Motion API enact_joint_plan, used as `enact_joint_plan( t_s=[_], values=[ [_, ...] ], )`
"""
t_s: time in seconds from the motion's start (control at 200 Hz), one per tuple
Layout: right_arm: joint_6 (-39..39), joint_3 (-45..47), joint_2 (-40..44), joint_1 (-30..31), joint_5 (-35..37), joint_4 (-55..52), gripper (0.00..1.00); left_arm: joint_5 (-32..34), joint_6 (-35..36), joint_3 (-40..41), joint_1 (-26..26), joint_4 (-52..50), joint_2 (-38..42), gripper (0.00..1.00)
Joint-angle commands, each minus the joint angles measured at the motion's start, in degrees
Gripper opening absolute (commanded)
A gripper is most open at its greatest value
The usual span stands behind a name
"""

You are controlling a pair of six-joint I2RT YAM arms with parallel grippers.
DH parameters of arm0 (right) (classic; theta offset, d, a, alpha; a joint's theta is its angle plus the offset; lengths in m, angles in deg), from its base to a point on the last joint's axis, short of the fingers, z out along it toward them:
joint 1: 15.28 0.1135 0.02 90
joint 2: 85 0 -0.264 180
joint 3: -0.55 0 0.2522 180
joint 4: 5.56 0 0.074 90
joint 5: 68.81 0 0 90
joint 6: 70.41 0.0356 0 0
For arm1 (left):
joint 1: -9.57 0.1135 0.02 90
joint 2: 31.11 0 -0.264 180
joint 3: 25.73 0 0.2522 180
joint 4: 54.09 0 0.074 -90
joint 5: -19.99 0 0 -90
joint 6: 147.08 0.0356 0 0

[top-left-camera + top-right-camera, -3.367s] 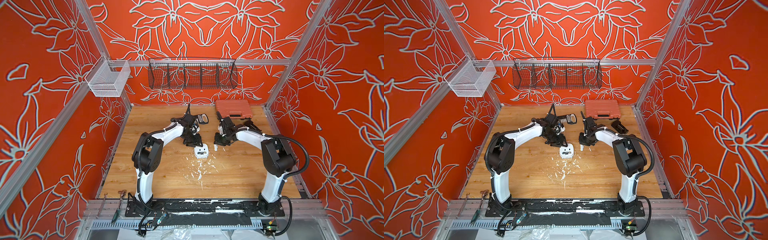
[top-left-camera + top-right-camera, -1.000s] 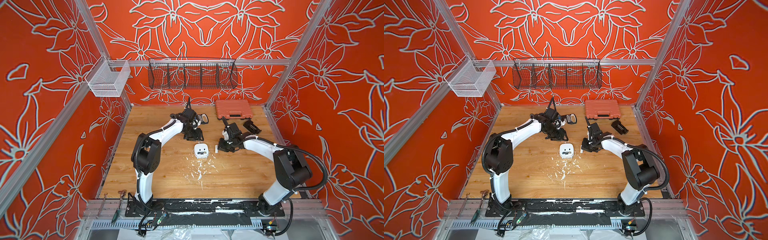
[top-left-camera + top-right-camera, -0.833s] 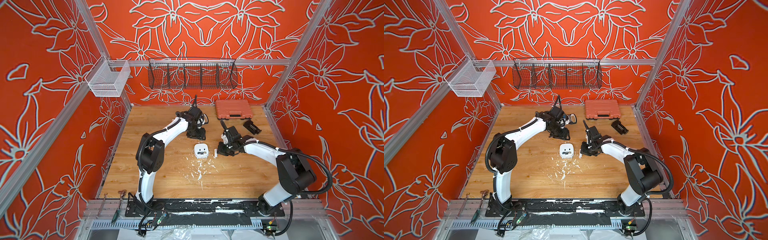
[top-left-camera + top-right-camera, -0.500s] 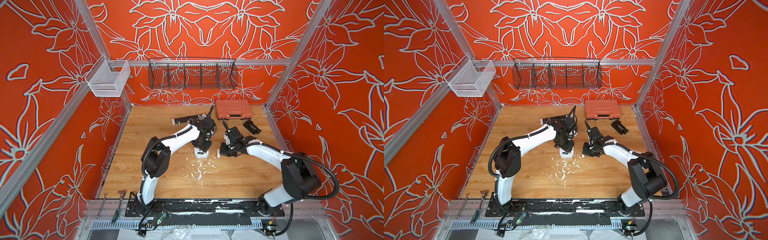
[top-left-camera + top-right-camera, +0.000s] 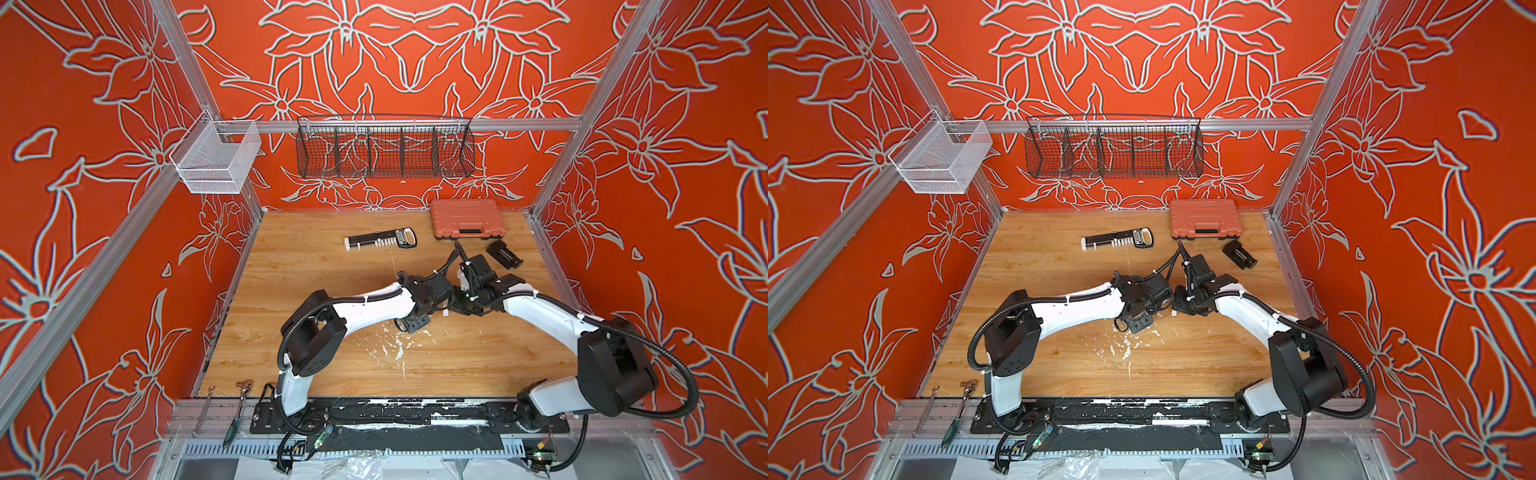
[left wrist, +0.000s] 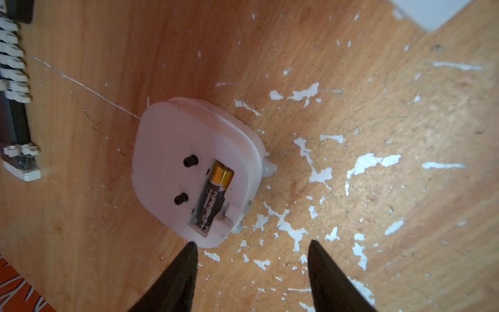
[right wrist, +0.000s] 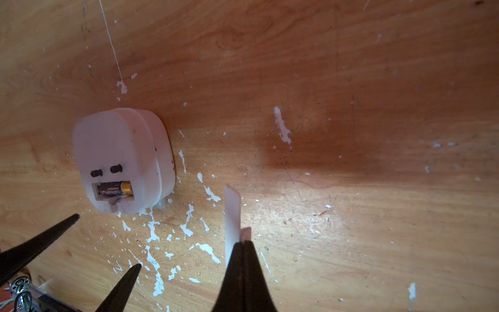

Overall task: Insert the battery into the alarm
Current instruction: Pick up the cover from the center of the board, then adjust the alarm at the center of the board.

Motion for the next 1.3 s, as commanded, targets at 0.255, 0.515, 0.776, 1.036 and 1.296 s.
enact_joint_plan(
  t_s=[0.255, 0.515, 0.776, 1.036, 1.296],
  values=[
    [-0.79, 1.03, 3.11, -1.48, 1.90, -2.82, 0.00, 9.74, 1.42, -2.74, 0.36, 4.60, -3.91, 0.63],
    [-1.14, 1.72, 4.73, -2.48, 1.71, -3.37, 0.00, 6.00, 0.89, -6.03, 0.44, 1.61, -6.72, 0.62],
    [-0.81, 2.92, 4.38, -2.79, 0.64, -2.15, 0.00, 2.76, 3.25, -5.46, 1.85, 0.10, -6.58, 0.62],
    [-0.23, 3.91, 4.26, -2.87, 0.29, -1.01, 0.00, 5.75, 2.27, -8.15, 2.28, -1.28, -8.82, 0.62],
    [-0.08, 4.11, 4.80, -2.93, 0.56, -0.95, 0.00, 6.83, -1.92, -15.01, 3.95, -4.70, -12.83, 0.62]
  ],
)
